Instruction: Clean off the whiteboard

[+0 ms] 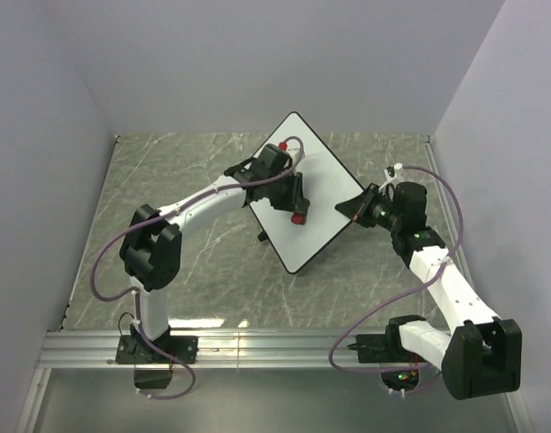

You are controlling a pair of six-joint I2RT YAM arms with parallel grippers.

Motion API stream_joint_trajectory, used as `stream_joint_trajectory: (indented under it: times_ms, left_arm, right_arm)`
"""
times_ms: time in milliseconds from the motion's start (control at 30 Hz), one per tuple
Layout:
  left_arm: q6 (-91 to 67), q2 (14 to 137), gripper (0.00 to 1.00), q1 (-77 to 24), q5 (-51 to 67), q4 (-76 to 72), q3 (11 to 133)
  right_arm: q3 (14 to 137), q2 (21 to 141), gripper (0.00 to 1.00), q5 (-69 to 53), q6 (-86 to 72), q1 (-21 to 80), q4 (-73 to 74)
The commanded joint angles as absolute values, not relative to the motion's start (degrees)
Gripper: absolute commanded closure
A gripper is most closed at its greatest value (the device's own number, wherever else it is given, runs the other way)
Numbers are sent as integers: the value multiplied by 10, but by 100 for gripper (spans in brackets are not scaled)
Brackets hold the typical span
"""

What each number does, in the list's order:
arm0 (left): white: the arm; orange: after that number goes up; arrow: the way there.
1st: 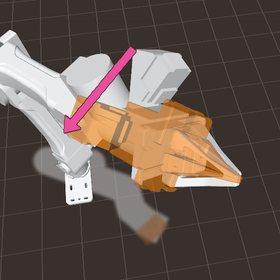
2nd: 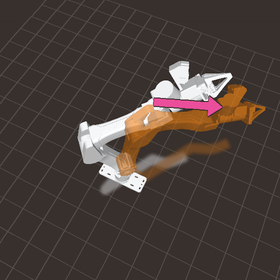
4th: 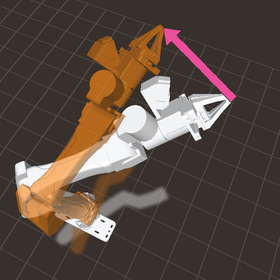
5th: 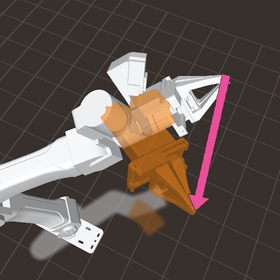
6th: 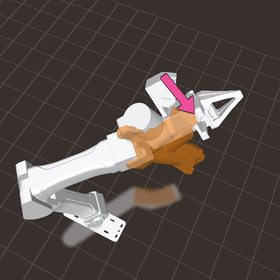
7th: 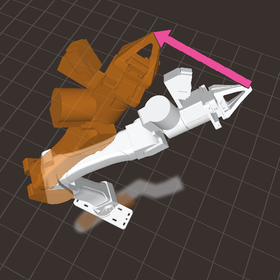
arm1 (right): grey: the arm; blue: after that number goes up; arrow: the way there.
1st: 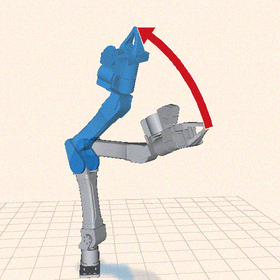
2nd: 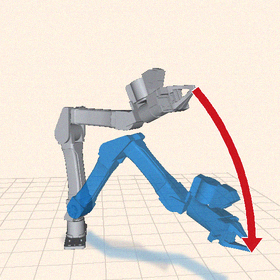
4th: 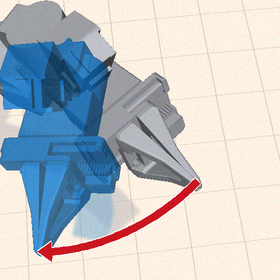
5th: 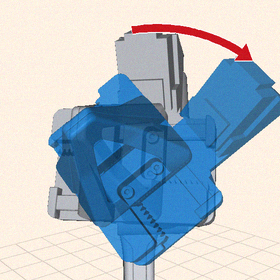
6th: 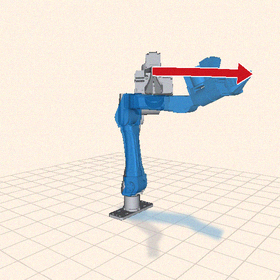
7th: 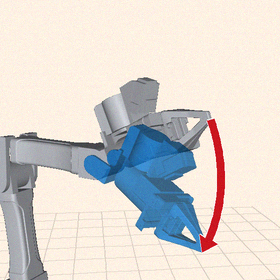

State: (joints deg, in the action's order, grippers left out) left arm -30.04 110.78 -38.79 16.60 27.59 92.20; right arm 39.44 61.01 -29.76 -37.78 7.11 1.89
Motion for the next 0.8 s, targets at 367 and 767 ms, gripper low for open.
stream_joint_trajectory:
  times_ms: [367,767]
  left_arm:
    - [-347,1093,100,-360,172,285,937]
    - [-296,957,100,-272,56,368,919]
  right_arm:
    - [398,610,100,-316,-338,87,94]
    - [398,584,100,-316,-326,87,109]
